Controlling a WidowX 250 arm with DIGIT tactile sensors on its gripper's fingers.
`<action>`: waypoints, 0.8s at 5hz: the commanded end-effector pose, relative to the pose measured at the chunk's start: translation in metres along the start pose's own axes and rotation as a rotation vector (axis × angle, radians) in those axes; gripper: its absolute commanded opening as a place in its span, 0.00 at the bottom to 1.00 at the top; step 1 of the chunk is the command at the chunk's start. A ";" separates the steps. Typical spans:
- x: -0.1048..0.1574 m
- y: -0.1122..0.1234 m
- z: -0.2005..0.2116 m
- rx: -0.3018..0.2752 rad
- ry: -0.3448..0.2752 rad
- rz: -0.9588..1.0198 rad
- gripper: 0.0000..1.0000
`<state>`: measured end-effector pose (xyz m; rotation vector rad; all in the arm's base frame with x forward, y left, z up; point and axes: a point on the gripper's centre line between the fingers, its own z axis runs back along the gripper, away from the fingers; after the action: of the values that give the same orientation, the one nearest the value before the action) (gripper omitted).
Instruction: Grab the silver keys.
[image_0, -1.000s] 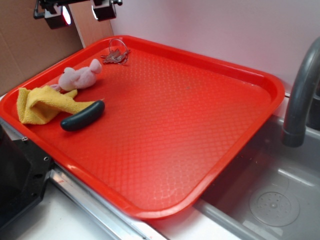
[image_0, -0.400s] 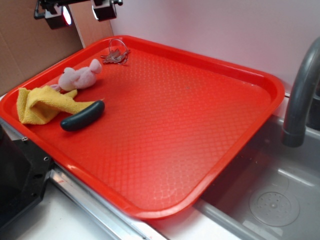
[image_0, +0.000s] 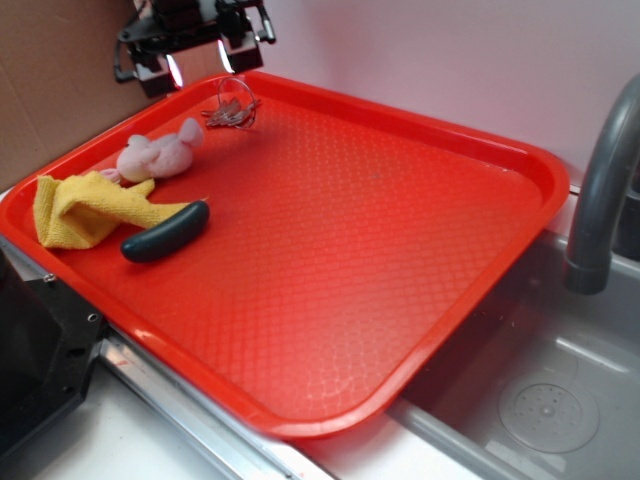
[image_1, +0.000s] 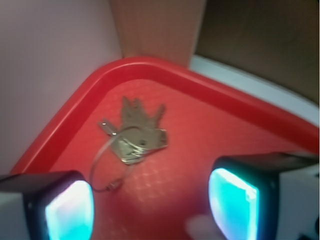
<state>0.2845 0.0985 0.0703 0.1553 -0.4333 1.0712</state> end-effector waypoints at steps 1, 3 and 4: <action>0.011 -0.007 -0.001 -0.002 -0.060 0.028 1.00; 0.008 -0.004 -0.012 0.011 -0.064 0.025 1.00; 0.002 -0.011 -0.015 -0.004 -0.076 0.010 1.00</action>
<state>0.2970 0.0942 0.0466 0.2094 -0.4769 1.0845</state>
